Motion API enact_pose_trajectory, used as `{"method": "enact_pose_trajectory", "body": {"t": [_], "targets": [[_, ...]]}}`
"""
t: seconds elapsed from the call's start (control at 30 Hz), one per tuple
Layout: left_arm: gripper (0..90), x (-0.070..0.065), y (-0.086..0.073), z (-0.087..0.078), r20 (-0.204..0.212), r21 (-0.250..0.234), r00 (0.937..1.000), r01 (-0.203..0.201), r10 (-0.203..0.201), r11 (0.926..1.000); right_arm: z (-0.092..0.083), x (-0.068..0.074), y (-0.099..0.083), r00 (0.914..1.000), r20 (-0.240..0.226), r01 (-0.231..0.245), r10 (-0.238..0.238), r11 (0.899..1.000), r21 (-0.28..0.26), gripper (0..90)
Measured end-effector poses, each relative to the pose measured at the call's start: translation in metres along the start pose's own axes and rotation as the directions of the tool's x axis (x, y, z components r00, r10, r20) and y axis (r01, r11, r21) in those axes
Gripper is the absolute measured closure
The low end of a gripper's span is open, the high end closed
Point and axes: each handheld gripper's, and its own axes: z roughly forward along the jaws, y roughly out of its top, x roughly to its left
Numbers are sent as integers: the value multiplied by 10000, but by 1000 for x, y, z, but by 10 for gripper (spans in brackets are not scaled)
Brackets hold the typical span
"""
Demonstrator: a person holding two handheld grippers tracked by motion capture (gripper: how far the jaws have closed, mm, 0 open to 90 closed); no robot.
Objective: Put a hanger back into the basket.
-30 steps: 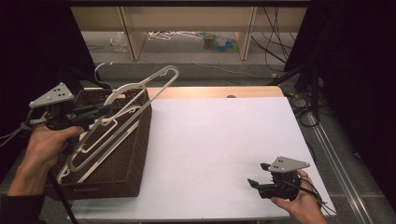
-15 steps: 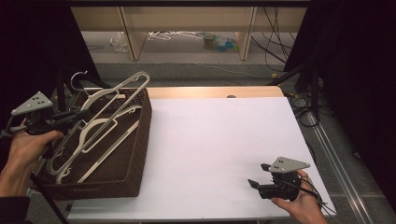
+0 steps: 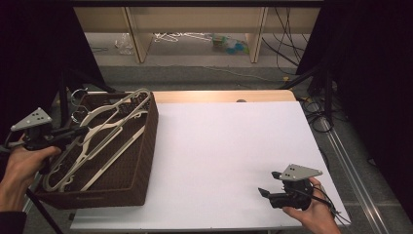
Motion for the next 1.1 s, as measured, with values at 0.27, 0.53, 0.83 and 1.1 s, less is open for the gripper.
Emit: {"method": "enact_pose_trajectory", "body": {"t": [0.27,0.53,0.83,1.1], "targets": [[859,5,-12,15,175,764,9997,166,-180,9969,0,0,0,10000,-26,-68,68,9999,125,296],[857,9,-26,32,165,1385,9979,592,-621,9886,1,-1,-1,10000,-61,8,-7,9999,119,296],[827,19,-32,36,-606,1681,9944,956,-865,9811,2,0,-1,9999,-47,-146,147,9997,188,295],[772,27,-35,39,-1549,2242,9845,1166,-827,9675,2,-1,-1,9999,-75,-147,149,9997,213,295]]}}
